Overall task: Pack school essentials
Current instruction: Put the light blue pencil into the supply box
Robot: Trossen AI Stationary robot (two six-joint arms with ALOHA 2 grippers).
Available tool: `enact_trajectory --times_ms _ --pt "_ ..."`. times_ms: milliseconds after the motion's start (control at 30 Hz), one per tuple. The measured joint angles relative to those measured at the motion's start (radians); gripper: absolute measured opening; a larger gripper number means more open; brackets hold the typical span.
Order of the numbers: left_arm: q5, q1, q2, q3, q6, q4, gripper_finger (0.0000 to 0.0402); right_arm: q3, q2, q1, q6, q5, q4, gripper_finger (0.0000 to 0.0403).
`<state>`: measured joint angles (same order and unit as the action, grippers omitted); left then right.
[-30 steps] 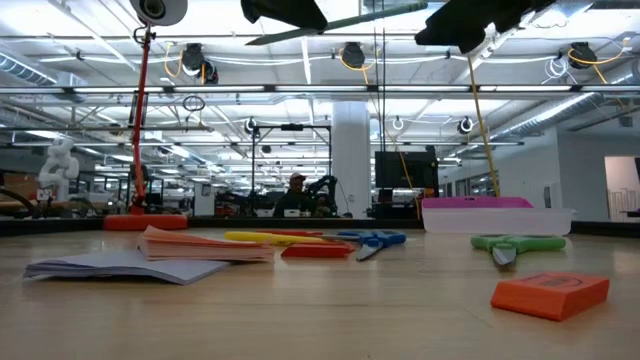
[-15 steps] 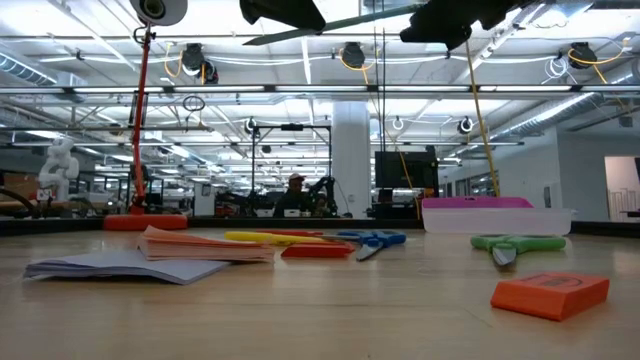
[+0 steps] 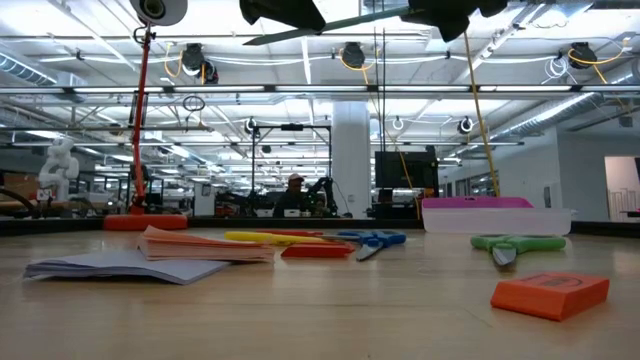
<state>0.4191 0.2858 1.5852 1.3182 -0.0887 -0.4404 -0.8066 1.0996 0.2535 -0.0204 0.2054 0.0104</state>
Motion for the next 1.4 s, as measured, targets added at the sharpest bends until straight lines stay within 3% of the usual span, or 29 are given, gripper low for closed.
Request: enact_trajectory --times_ms 367,600,833,1067,1200,1400 --pt "0.0 -0.001 0.0 0.0 -0.003 -0.001 0.0028 0.0 0.0 0.0 0.001 0.002 0.008 0.0026" --pt "0.0 -0.001 0.0 -0.001 -0.015 0.0 0.0035 0.0 0.0 -0.001 0.005 0.002 0.008 0.0022" --pt "0.004 0.012 0.0 -0.001 -0.034 0.023 0.0127 0.0 0.0 -0.01 0.005 0.005 -0.002 0.002" --pt "0.155 0.045 -0.01 -0.001 -0.039 0.033 0.0216 0.002 -0.017 -0.042 0.031 0.006 -0.093 0.002" --pt "0.195 0.063 -0.037 -0.002 -0.053 -0.013 0.0231 0.002 -0.07 -0.076 0.051 0.011 -0.196 0.002" --pt "0.204 0.065 -0.034 -0.002 -0.089 -0.089 0.0219 0.002 -0.197 -0.136 0.09 0.138 -0.417 0.002"
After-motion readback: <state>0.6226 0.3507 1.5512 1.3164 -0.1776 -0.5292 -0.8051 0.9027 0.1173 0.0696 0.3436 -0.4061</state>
